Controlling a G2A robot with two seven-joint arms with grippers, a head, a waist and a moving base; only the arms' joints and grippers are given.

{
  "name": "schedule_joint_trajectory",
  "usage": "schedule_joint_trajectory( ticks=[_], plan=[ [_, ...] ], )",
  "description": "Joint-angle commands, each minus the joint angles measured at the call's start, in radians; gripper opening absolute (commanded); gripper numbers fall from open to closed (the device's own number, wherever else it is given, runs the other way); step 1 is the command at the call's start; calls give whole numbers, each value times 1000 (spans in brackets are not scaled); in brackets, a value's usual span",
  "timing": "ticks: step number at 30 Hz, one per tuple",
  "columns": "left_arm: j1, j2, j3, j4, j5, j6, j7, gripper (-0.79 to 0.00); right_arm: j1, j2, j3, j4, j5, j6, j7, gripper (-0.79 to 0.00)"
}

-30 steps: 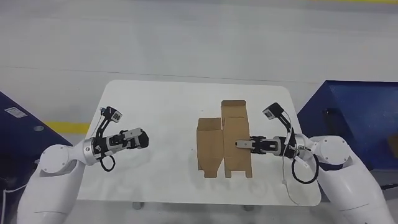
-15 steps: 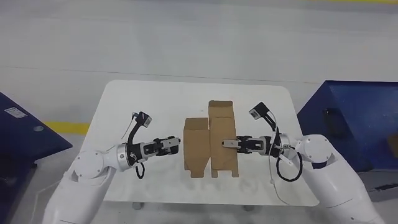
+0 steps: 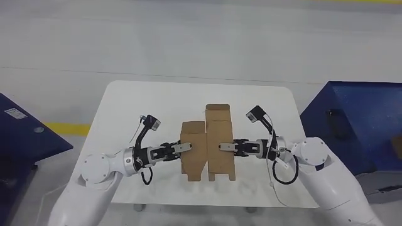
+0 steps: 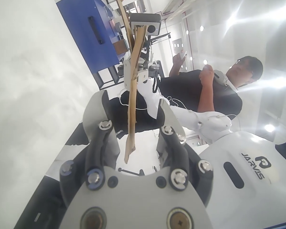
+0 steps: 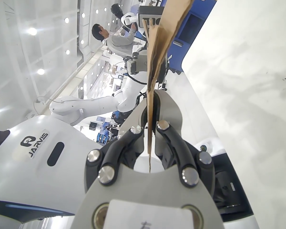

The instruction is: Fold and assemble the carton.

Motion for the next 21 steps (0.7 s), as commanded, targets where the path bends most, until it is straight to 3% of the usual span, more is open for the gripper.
schedule_joint_trajectory(
  ticks=[1,4,6,8,9,10,18,21],
  plan=[
    [0,-1,5,3,-1,-5,3,-539,-2,-4,-7,-2,7,-13,1,-785],
    [-3,-2,15,8,0,-7,8,-600,-3,-8,-14,3,11,-22,0,-785],
    [-6,-2,20,10,-4,-12,8,-767,-3,-10,-17,6,11,-26,-2,-785],
    [-8,-3,24,12,-16,-21,7,-785,-2,-13,-18,12,12,-27,-5,-785],
    [-9,-4,25,11,-24,-30,4,-785,-1,-14,-17,17,12,-27,-6,-225],
    [-10,-4,26,10,-34,-40,-2,-785,0,-14,-16,22,8,-28,-8,0],
    [-13,-2,19,11,-70,-85,-41,-785,-8,-6,56,91,59,-34,25,0],
    [-16,1,17,6,-47,-123,-65,-785,-12,-3,99,153,229,24,101,0]
  ],
)
